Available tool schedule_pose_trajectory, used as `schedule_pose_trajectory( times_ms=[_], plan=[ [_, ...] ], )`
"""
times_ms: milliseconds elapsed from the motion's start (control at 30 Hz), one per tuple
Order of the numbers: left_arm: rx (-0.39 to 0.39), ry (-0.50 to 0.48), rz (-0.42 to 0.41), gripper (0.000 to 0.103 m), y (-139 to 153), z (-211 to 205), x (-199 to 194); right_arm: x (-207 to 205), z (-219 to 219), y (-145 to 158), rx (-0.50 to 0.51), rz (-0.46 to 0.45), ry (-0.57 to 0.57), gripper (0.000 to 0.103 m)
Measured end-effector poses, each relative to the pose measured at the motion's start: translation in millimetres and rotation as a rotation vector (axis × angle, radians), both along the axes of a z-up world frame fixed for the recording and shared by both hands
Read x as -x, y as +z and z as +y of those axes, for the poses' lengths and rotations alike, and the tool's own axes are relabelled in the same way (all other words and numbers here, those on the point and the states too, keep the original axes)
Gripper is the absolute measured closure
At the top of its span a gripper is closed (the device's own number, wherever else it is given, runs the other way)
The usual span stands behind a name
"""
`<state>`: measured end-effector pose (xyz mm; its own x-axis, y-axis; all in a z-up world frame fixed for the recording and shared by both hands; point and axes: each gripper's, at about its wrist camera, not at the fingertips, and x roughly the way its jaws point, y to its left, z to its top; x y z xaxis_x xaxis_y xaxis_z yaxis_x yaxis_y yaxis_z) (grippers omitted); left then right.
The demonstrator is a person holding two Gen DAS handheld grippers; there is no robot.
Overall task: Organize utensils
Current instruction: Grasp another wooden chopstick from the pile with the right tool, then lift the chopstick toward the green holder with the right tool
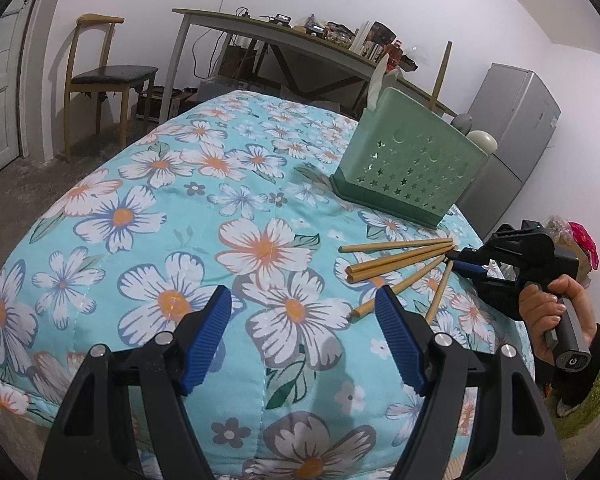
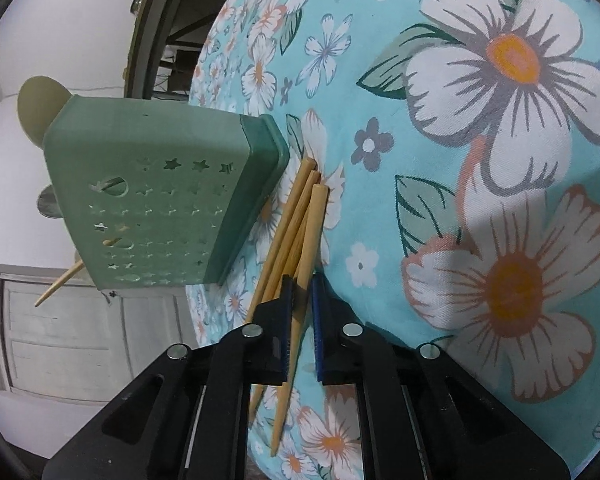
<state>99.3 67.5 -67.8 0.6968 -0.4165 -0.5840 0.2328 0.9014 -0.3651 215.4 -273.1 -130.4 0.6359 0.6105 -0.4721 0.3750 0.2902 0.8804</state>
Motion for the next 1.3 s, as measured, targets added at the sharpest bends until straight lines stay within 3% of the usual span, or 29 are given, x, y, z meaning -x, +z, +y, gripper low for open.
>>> schedule_pose_trajectory(
  times_ms=[200, 367, 500, 733, 900, 1100, 1300],
  plan=[
    [-0.015, 0.003, -0.008, 0.031, 3.5, -0.3, 3.4, 18.7, -5.8, 8.5, 0.013, -0.036, -0.006, 0.096],
    [-0.026, 0.001, -0.015, 0.031, 7.0, -5.6, 6.7, 36.0, -10.5, 42.2, 0.123, -0.116, 0.004, 0.096],
    [-0.040, -0.006, -0.019, 0.031, 8.1, -11.1, 8.6, 48.4, -8.9, 93.3, 0.272, -0.243, 0.019, 0.098],
    [-0.049, -0.015, -0.017, 0.031, 7.7, -18.7, 9.0, 47.7, 9.1, 228.4, 0.573, -0.574, 0.036, 0.098],
    [-0.045, -0.020, -0.017, 0.031, 7.5, -19.6, 5.3, 23.6, 19.0, 290.0, 0.682, -0.721, 0.025, 0.098],
    [-0.032, -0.027, -0.018, 0.031, 9.2, -20.2, -6.8, -4.7, 21.8, 313.6, 0.790, -0.788, -0.011, 0.098],
    [-0.032, -0.052, -0.023, 0.031, 12.2, -26.7, -18.0, -37.6, 34.6, 289.5, 0.910, -0.763, -0.008, 0.098]
  ],
)
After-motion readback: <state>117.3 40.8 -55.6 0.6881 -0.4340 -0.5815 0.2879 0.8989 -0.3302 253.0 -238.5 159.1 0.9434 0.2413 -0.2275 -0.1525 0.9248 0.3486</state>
